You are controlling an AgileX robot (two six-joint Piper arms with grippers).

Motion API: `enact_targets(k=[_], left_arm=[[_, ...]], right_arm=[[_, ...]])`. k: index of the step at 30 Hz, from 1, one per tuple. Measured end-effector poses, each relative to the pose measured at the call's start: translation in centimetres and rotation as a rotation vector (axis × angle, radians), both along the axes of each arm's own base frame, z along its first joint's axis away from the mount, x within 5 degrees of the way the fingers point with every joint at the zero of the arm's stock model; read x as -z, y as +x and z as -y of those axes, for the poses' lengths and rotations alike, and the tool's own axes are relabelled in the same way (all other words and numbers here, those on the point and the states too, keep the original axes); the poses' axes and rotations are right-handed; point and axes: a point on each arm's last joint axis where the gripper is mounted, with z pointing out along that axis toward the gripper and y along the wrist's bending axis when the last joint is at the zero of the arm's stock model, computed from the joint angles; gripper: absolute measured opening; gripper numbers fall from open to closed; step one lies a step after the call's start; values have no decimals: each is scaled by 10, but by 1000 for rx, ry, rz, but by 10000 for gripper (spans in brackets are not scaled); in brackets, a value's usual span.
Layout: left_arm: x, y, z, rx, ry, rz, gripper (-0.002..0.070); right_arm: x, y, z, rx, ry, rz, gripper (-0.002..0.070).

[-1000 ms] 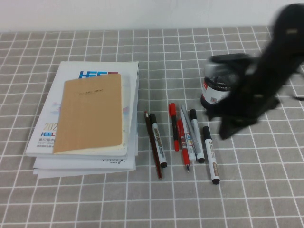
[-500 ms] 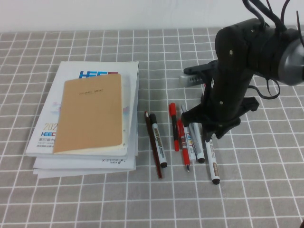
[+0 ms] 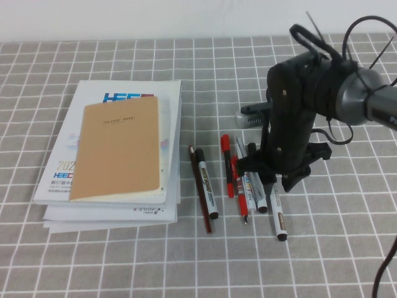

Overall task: Put the pen into the pen holder
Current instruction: Pick up the pen on the table

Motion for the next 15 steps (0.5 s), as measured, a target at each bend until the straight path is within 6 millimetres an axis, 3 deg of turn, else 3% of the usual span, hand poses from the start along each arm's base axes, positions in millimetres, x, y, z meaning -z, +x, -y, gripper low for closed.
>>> enact_targets(k=[9, 15], left_arm=[[0, 0, 0, 0, 0, 0, -5], [0, 0, 0, 0, 0, 0, -5]], right_arm=[[18, 4, 1, -8, -47, -18, 216], [20, 5, 0, -8, -45, -14, 106]])
